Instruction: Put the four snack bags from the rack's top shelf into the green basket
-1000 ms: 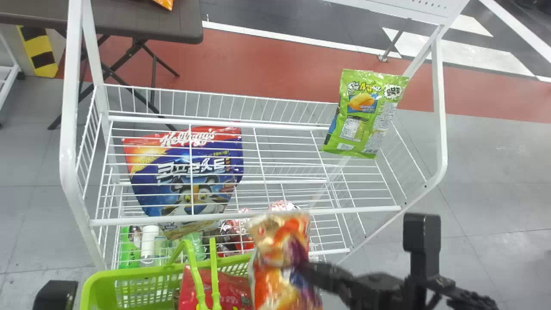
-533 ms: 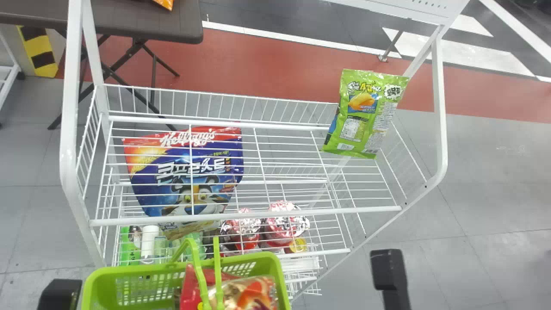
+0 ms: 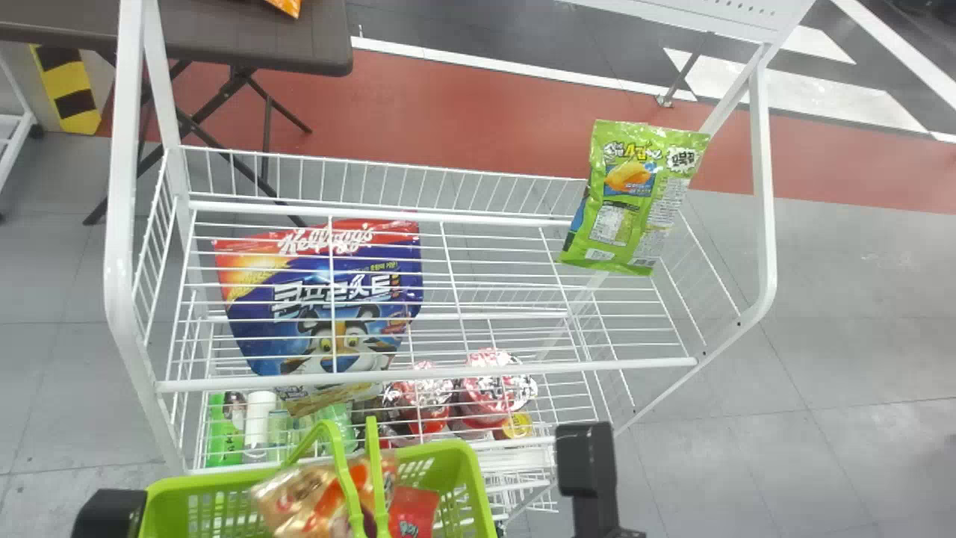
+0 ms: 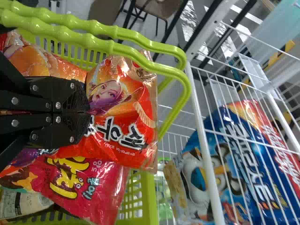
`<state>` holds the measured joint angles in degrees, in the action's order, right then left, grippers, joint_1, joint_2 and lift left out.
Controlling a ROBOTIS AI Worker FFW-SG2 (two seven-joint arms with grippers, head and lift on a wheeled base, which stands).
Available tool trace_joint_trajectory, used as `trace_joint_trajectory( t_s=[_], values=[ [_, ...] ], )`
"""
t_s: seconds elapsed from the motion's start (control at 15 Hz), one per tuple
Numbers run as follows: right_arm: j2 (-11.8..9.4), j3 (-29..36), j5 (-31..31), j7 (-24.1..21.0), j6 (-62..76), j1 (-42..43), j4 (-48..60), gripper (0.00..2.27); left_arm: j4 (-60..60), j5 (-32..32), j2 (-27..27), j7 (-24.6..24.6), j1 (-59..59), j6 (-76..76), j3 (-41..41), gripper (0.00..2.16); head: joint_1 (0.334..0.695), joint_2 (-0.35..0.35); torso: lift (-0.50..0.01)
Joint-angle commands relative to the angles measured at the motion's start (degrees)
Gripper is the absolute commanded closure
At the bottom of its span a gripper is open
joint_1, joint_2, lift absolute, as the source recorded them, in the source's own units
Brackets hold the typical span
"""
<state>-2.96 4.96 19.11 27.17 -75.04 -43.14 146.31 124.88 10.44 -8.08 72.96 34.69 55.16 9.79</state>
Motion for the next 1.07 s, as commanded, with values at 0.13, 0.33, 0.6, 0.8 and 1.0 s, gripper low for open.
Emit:
trace_joint_trajectory(
  t_s=[0.13,0.33,0.6,0.8,1.0],
  values=[
    [-0.9,0.3,0.7,3.5,-2.1,-0.3,0.0,0.55,-0.2,-0.2,0.0,0.0,-0.1,0.0,0.1,1.75,0.695,-0.350,0.000],
    [-0.9,4.9,1.0,3.1,0.4,-0.4,1.4,0.00,-0.2,-0.2,0.0,0.0,-0.1,0.0,0.1,1.75,0.695,-0.350,0.000],
    [-0.6,10.1,0.6,1.2,15.7,0.0,0.2,0.06,0.0,-0.2,0.0,0.0,-0.1,0.0,0.1,1.75,0.695,-0.350,0.000],
    [-0.6,10.2,-4.6,-4.5,34.1,3.9,-5.4,0.06,0.0,-0.2,0.0,0.0,-0.1,0.0,0.6,1.75,0.695,-0.350,0.000],
    [-0.4,10.3,-11.1,-9.4,43.4,15.5,-17.1,0.06,0.2,-0.2,0.0,0.0,0.1,0.0,0.7,1.75,0.695,-0.350,0.000]
  ],
)
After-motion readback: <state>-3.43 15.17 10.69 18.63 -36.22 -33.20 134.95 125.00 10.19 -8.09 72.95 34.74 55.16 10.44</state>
